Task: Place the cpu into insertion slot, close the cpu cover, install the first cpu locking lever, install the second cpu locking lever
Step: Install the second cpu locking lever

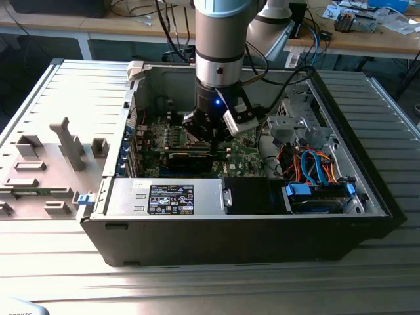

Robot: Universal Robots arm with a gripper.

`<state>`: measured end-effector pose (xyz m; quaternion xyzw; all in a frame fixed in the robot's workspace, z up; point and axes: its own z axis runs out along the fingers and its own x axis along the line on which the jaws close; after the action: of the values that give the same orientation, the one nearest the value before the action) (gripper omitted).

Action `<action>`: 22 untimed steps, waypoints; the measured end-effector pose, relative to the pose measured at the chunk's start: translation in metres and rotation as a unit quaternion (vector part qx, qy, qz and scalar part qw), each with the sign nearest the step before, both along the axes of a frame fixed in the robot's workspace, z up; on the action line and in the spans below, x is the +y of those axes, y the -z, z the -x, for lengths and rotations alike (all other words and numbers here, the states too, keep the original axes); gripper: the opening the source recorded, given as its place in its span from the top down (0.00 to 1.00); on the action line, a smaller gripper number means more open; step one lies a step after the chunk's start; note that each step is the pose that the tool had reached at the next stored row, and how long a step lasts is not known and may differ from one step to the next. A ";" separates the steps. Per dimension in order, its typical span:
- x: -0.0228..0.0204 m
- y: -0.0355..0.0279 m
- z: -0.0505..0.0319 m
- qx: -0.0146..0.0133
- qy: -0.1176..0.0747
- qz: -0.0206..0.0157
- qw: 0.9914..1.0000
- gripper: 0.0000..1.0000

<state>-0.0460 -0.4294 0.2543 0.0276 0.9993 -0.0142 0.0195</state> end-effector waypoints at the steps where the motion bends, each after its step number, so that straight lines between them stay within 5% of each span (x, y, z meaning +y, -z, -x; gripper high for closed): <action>1: 0.0004 0.0000 0.0001 0.000 0.000 0.000 1.000 0.89; 5: 0.0077 -0.0060 0.0001 0.000 0.000 0.000 1.000 0.89; 7: 0.0177 -0.0066 0.0001 0.000 0.000 -0.001 1.000 0.89; 8: 0.0186 -0.0066 0.0000 0.000 0.000 -0.005 1.000 0.89; 10: 0.0193 -0.0066 0.0001 0.000 0.000 -0.025 1.000 0.89; 11: 0.0193 -0.0066 0.0017 0.000 0.000 -0.048 0.999 0.89; 12: 0.0193 -0.0065 0.0027 0.000 0.000 -0.058 0.998 0.89; 16: 0.0190 -0.0036 0.0056 0.000 0.000 -0.070 0.998 0.89; 22: 0.0188 0.0038 0.0137 0.000 0.000 -0.076 0.997 0.89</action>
<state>-0.0596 -0.4107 0.2505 0.0291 0.9975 0.0622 0.0174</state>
